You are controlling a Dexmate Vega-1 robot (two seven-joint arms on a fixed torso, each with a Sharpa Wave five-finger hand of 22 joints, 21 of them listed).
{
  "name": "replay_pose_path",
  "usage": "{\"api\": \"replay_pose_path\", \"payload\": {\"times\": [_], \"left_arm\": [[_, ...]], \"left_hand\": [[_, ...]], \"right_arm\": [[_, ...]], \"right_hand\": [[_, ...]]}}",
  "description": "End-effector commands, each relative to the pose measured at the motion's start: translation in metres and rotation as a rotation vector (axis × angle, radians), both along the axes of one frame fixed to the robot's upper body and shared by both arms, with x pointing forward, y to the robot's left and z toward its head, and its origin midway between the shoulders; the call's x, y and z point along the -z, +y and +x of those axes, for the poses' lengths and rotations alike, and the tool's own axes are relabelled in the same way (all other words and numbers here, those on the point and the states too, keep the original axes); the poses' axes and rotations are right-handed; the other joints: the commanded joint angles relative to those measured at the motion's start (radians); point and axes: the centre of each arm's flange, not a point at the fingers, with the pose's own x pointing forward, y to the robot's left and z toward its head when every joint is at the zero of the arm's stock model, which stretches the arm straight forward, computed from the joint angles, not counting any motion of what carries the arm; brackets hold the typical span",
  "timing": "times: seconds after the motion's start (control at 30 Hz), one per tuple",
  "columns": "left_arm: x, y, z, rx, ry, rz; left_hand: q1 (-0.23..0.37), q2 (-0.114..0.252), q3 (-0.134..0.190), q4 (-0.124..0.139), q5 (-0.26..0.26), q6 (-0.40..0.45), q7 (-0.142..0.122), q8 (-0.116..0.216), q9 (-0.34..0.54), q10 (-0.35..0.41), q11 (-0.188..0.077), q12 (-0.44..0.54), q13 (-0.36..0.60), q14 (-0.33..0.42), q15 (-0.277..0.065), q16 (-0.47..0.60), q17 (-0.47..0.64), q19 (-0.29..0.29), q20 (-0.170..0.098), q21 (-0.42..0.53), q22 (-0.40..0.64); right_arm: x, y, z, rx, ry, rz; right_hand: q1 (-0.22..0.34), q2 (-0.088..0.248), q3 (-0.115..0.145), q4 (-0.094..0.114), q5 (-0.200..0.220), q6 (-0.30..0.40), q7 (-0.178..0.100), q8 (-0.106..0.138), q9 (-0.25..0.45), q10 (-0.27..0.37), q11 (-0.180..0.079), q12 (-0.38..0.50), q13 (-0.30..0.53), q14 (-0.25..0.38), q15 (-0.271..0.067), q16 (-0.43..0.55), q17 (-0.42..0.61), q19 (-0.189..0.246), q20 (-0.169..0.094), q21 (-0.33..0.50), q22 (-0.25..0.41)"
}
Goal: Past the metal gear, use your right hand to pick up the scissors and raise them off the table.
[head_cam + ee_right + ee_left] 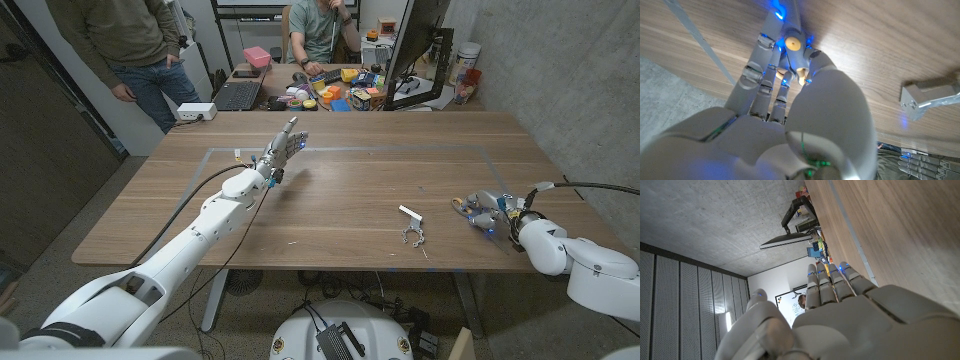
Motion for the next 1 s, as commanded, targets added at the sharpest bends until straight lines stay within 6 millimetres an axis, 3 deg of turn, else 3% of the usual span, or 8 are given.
{"api": "replay_pose_path", "payload": {"times": [0.03, 0.53, 1.0], "left_arm": [[0.005, -0.003, 0.004, 0.012, 0.014, -0.010], [0.010, -0.004, 0.010, 0.038, 0.014, -0.029], [0.011, -0.004, 0.013, 0.057, 0.004, -0.050]], "left_hand": [[-0.001, 0.010, -0.008, -0.001, 0.002, 0.010, 0.000, 0.001, 0.005, -0.006, -0.003, 0.004, 0.004, -0.003, -0.001, 0.004, 0.004, 0.000, 0.004, 0.005, 0.004], [-0.001, 0.011, -0.010, -0.001, 0.002, 0.010, 0.001, 0.001, 0.005, -0.006, -0.002, 0.005, 0.005, -0.006, 0.000, 0.004, 0.004, -0.002, 0.008, 0.004, 0.004], [-0.001, 0.012, -0.011, -0.001, 0.003, 0.009, 0.001, 0.000, 0.005, -0.008, -0.001, 0.005, 0.005, -0.009, -0.001, 0.003, 0.004, -0.004, 0.013, 0.004, 0.004]], "right_arm": [[-0.015, -0.003, -0.008, -0.003, 0.025, -0.050], [-0.078, -0.007, -0.050, 0.040, -0.082, -0.100], [-0.131, -0.003, -0.078, 0.077, -0.181, -0.174]], "right_hand": [[0.087, 0.078, -0.003, 0.005, -0.007, 0.061, 0.023, 0.010, 0.133, 0.005, 0.005, 0.006, 0.012, 0.020, -0.153, 0.006, -0.106, 0.029, -0.019, 0.011, 0.004], [0.093, 0.087, -0.012, 0.012, -0.024, 0.057, 0.030, 0.022, 0.154, 0.013, 0.003, 0.011, 0.035, 0.036, -0.159, 0.003, -0.101, 0.022, -0.019, 0.024, 0.005], [0.095, 0.089, -0.016, 0.015, -0.035, 0.053, 0.025, 0.025, 0.163, 0.017, 0.005, 0.011, 0.050, 0.051, -0.159, -0.002, -0.101, 0.017, -0.017, 0.032, 0.006]]}}
